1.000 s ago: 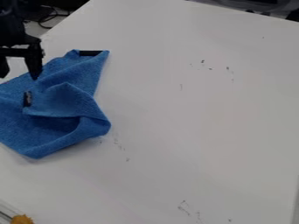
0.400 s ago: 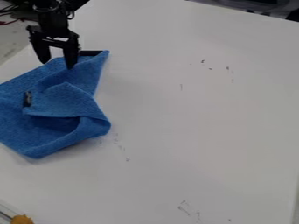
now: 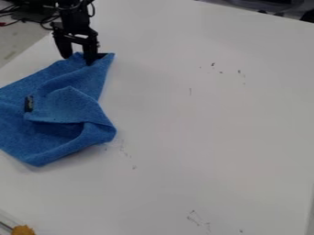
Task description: Fold the cloth from top left to bottom right
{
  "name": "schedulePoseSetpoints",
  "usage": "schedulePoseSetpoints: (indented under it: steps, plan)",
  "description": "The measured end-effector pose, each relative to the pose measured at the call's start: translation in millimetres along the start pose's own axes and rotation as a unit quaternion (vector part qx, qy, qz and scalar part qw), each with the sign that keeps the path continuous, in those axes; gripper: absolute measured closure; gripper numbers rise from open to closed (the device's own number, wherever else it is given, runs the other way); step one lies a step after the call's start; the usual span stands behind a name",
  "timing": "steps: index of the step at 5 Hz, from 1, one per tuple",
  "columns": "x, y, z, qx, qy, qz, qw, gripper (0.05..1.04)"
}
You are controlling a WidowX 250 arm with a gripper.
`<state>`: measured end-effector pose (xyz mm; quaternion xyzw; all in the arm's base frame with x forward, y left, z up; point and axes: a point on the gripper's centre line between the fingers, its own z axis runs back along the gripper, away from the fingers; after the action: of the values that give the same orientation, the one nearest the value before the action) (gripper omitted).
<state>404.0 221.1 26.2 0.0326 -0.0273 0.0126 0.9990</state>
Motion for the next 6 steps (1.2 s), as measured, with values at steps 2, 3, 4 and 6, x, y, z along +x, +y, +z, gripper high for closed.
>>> schedulePoseSetpoints:
  steps: [2, 3, 4, 6]
  plan:
    - [26, 7, 16, 0.027, -0.023, -0.02, 0.9992, 0.083]
    - [26, 0, -3, 0.008, -0.007, -0.025, 0.9996, 0.083]
    - [26, -2, -13, -0.004, 0.004, -0.028, 0.9996, 0.083]
    - [24, -5, -16, -0.013, 0.019, -0.035, 0.9991, 0.388]
